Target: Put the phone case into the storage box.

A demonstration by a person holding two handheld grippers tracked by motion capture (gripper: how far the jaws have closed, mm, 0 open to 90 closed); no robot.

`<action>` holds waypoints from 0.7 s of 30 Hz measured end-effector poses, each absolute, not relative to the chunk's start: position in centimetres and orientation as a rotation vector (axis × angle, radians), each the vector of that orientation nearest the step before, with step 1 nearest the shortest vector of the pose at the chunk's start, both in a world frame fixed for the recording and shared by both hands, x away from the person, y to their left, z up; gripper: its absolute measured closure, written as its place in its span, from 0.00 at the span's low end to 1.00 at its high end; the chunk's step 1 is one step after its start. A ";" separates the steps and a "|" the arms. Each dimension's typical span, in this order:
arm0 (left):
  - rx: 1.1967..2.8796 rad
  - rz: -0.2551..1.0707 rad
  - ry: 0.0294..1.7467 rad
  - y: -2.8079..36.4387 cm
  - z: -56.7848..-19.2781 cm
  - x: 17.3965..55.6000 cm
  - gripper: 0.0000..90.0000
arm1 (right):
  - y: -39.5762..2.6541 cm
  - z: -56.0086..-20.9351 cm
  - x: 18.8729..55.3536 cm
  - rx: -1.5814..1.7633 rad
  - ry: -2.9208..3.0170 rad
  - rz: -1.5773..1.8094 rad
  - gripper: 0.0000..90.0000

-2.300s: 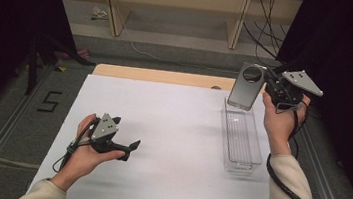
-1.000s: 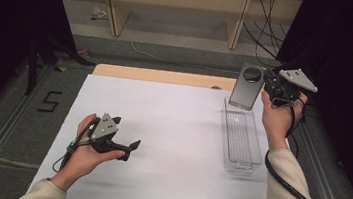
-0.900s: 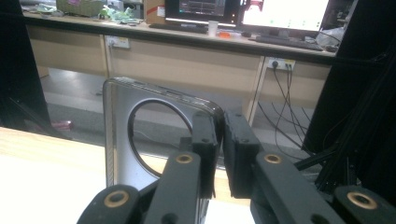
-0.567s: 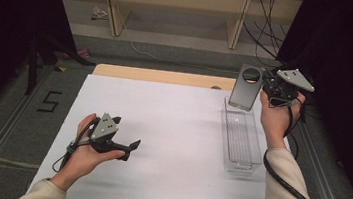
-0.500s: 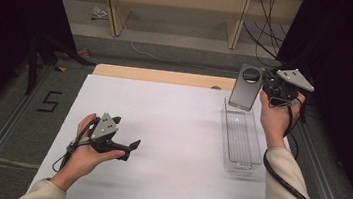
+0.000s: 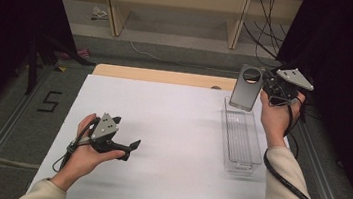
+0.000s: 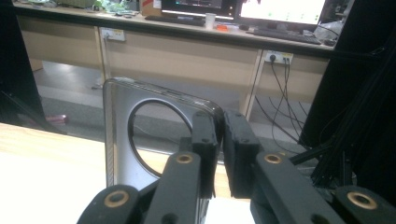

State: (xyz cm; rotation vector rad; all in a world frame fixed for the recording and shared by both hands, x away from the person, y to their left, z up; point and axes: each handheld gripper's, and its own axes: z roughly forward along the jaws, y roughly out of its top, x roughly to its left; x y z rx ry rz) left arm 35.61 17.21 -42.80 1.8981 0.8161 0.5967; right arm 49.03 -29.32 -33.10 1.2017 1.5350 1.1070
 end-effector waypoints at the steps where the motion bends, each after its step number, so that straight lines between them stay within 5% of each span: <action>1: 1.899 0.599 0.814 17.2 -42.8 35.6 0.01 | -29.3 -33.1 49.1 1.198 1.537 1.107 0.93; 21: 1.898 0.598 0.815 17.2 -42.8 35.6 0.01 | -29.0 -33.4 49.9 1.202 1.558 1.087 0.93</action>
